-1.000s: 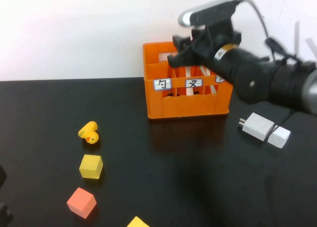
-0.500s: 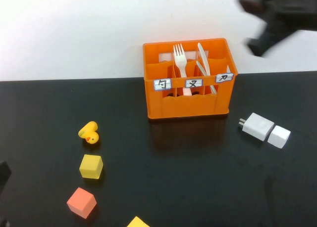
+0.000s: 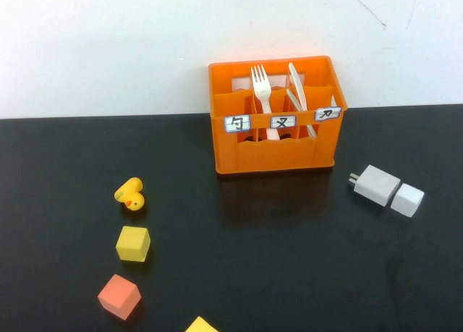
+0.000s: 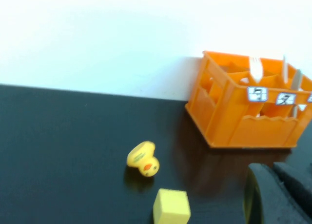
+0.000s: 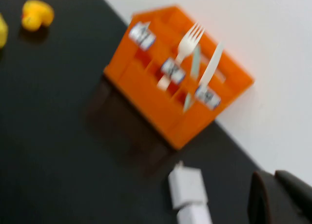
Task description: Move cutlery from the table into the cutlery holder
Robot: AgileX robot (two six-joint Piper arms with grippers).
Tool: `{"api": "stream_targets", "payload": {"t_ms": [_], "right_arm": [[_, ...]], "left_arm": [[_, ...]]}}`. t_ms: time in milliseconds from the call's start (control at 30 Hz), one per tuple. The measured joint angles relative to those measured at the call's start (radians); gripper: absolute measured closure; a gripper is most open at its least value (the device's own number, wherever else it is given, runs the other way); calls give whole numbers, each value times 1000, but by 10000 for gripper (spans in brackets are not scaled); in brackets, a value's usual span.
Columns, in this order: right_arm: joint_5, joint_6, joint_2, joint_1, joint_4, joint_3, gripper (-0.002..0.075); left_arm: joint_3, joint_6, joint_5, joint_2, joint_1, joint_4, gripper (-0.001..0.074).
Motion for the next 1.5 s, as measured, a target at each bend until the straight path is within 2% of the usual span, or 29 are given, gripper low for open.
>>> {"api": "stream_targets", "payload": {"t_ms": [233, 467, 733, 1300, 1500], "right_arm": [[6, 3, -279, 0, 63, 258, 727], [11, 3, -435, 0, 97, 403, 727], [101, 6, -444, 0, 185, 419, 727], [140, 6, -444, 0, 193, 419, 728], [142, 6, -444, 0, 193, 419, 728]], "left_arm": [[10, -13, 33, -2, 0, 0, 736], [10, -19, 33, -2, 0, 0, 736], [10, -19, 34, -2, 0, 0, 736], [43, -19, 32, -4, 0, 33, 736], [100, -130, 33, -54, 0, 110, 736]]}}
